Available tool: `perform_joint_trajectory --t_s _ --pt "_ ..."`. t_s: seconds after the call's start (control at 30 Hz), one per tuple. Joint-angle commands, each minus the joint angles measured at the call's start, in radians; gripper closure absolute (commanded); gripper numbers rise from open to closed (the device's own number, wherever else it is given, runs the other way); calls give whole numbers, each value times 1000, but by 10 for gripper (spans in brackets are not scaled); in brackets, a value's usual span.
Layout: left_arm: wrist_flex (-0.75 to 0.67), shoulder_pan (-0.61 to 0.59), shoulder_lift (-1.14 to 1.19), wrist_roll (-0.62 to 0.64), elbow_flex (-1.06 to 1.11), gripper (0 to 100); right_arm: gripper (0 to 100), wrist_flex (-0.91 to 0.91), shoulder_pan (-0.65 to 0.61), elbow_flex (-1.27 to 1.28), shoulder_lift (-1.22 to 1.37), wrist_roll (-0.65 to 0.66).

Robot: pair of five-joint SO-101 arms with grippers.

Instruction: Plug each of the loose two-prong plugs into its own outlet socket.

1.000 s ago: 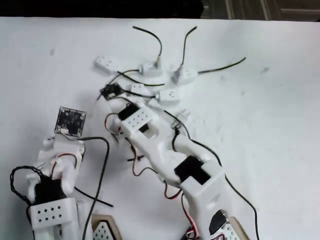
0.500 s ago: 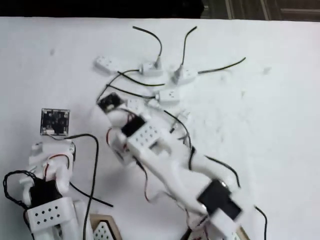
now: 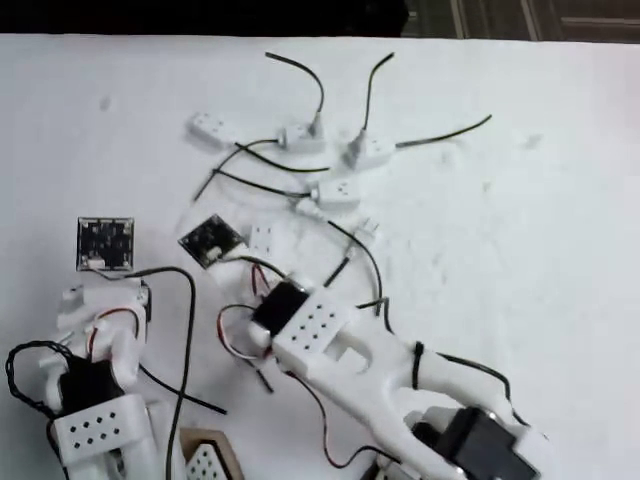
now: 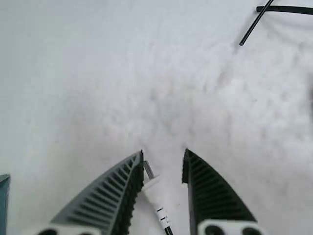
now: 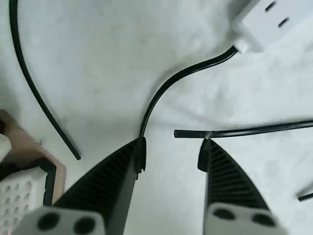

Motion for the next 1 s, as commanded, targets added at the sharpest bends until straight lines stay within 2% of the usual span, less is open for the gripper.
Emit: perform_joint_trajectory --t_s 0.0,0.1,0.23,0.37,0.47,0.7,0.87,0.97 --pt "2 10 -18 6 -44 740 824 74 28 -92 -136 -2" --pt "25 54 -12 5 -86 736 854 120 137 -143 -236 2" --pt "166 165 -10 -44 -206 737 894 127 335 -155 -306 2" --pt "261 302 -5 -46 -296 736 889 127 481 -133 -309 2" --pt "282 369 76 -44 -356 735 866 102 553 -89 -309 2" --pt "270 441 550 -43 -582 693 854 -38 642 52 -317 2" --pt "222 493 901 -40 -763 693 854 -58 714 84 -311 20" --pt "190 503 1099 37 -881 693 854 -58 753 86 -309 57"
